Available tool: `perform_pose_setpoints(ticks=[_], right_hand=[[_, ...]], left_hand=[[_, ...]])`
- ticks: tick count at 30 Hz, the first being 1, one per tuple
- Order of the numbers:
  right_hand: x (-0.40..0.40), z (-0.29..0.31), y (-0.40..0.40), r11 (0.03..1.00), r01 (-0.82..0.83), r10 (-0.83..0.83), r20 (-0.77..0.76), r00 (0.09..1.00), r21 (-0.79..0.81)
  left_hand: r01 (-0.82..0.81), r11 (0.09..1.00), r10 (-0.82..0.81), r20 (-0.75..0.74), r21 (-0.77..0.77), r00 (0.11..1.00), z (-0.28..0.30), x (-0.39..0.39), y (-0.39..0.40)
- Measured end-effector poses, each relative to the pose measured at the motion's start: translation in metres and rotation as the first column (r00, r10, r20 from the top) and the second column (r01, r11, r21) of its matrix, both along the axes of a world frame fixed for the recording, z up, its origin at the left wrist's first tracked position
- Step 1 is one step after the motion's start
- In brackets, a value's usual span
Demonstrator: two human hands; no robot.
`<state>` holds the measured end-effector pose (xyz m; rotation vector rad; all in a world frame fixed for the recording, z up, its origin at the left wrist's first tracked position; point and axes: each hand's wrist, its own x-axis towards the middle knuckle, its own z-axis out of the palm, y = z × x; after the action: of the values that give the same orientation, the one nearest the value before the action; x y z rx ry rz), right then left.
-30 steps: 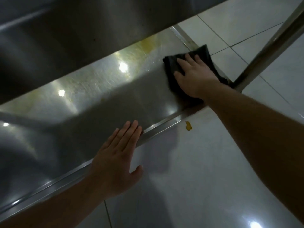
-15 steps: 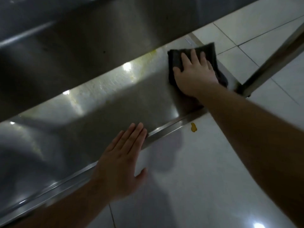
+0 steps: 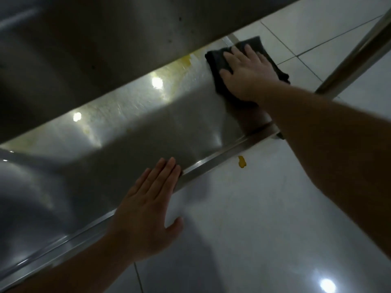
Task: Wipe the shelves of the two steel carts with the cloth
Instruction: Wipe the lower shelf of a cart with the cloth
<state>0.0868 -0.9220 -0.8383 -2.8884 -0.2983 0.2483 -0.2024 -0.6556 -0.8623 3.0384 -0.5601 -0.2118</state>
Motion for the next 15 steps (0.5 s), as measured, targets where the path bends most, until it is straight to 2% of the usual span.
perform_pose_setpoints(ticks=[5, 8, 12, 15], right_hand=[[0.037, 0.014, 0.001, 0.999, -0.046, 0.048, -0.061, 0.997, 0.029], [-0.003, 0.004, -0.007, 0.999, -0.034, 0.033, -0.026, 0.999, -0.007], [-0.082, -0.007, -0.027, 0.996, 0.067, -0.068, -0.023, 0.997, -0.051], [-0.129, -0.006, -0.004, 0.993, 0.071, -0.073, -0.014, 0.997, -0.094]], left_hand=[[0.002, 1.0, -0.001, 0.009, -0.016, 1.0, 0.0, 0.0, -0.001], [0.002, 1.0, -0.001, 0.019, -0.017, 1.0, -0.001, -0.001, 0.0], [0.014, 1.0, -0.013, 0.035, -0.019, 0.999, 0.001, -0.002, 0.001], [0.012, 1.0, -0.012, 0.05, -0.003, 0.999, 0.0, -0.006, 0.001]])
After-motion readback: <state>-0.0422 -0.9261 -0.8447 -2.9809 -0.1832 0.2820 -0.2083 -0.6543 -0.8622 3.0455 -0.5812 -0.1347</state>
